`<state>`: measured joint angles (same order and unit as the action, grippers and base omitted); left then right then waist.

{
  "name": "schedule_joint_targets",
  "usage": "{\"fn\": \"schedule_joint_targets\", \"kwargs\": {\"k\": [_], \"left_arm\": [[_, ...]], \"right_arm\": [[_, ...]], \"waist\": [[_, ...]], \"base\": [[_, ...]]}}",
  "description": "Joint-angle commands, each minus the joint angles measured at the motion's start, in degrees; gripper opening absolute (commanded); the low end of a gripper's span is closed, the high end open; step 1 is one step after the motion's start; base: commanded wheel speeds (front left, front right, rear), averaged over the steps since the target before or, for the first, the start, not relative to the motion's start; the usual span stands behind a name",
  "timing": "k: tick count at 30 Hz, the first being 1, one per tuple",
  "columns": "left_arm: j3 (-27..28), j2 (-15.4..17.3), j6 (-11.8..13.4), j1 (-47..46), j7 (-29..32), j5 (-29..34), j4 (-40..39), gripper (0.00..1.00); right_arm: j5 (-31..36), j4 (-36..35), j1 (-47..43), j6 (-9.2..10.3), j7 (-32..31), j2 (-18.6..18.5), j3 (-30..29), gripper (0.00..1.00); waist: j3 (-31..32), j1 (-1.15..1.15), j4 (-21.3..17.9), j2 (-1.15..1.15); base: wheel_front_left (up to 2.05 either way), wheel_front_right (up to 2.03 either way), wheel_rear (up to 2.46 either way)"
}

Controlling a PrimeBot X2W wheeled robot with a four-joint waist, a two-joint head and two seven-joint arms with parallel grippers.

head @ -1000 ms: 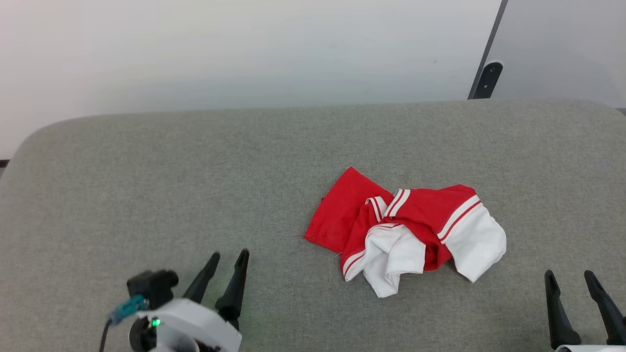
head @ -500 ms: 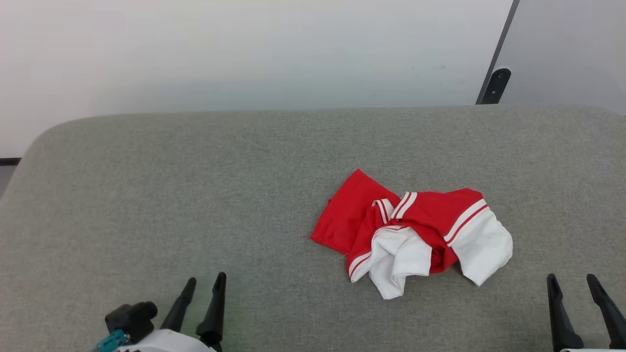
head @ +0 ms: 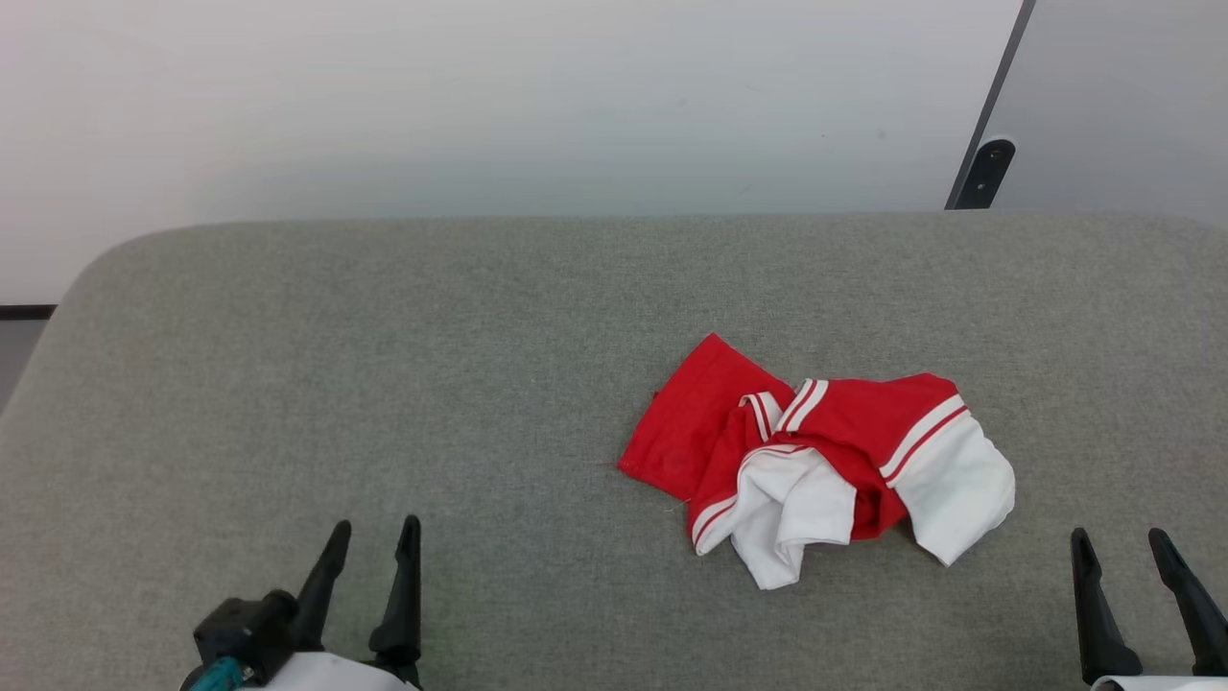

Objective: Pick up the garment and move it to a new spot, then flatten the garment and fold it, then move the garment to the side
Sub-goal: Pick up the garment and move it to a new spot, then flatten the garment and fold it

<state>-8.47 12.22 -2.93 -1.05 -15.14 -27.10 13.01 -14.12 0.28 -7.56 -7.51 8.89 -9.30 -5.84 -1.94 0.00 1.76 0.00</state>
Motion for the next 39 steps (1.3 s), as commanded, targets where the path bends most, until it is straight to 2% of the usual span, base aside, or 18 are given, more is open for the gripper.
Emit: {"fn": "schedule_joint_targets", "kwargs": {"k": [1,9,14,24,28,33,34,35,39], "left_arm": [[0.9,-0.6,0.1,0.9,0.0,1.8,-1.1,1.0],[2.8,-2.7,-1.1,2.5,0.0,7.3,-2.2,1.0],[4.0,-4.2,-1.9,2.5,0.0,7.9,-1.7,1.0],[3.6,-4.2,-3.3,1.0,0.0,9.9,-0.8,1.0],[2.1,-2.9,-3.9,-3.4,0.5,9.7,-1.5,1.0],[-2.2,0.4,-4.4,-10.5,6.0,9.3,-2.7,1.0],[-5.1,1.9,-4.5,-14.6,10.5,8.0,-2.7,1.0],[-5.1,1.9,-4.5,-14.6,10.5,8.0,-2.7,1.0],[-13.5,5.6,-4.5,-23.0,18.5,3.5,-2.6,1.0]], "right_arm": [[-0.5,0.1,0.6,0.04,0.3,-0.2,0.0,1.0],[-0.4,0.0,1.1,0.04,0.4,0.1,0.2,1.0],[-0.3,0.1,1.1,0.04,0.5,0.3,0.2,1.0],[-0.5,1.2,0.8,0.04,0.8,0.5,0.1,1.0],[-0.6,1.5,0.5,0.04,1.2,1.2,0.0,1.0],[-0.8,2.3,1.2,0.04,1.9,2.1,0.8,1.0],[-0.7,2.9,1.3,0.04,2.4,2.4,1.0,1.0],[-0.7,2.9,1.3,0.04,2.4,2.4,1.0,1.0],[-0.4,3.7,1.4,0.04,3.1,3.3,1.5,1.0]], "waist": [[0.1,0.0,0.1,0.0],[-0.3,0.0,0.4,0.0],[-0.5,0.0,0.5,0.0],[0.6,0.0,0.5,0.0],[1.1,0.0,0.8,0.0],[1.4,0.0,0.3,0.0],[1.5,0.0,0.1,0.0],[1.5,0.0,0.1,0.0],[1.6,0.0,-0.5,0.0]], "base": [[0.0,0.0,0.0],[0.0,0.0,0.0],[0.0,0.0,0.0],[0.0,0.0,0.0],[0.0,0.0,0.0],[0.0,0.0,0.0],[0.0,0.0,0.0],[0.0,0.0,0.0],[0.0,0.0,0.0]]}}
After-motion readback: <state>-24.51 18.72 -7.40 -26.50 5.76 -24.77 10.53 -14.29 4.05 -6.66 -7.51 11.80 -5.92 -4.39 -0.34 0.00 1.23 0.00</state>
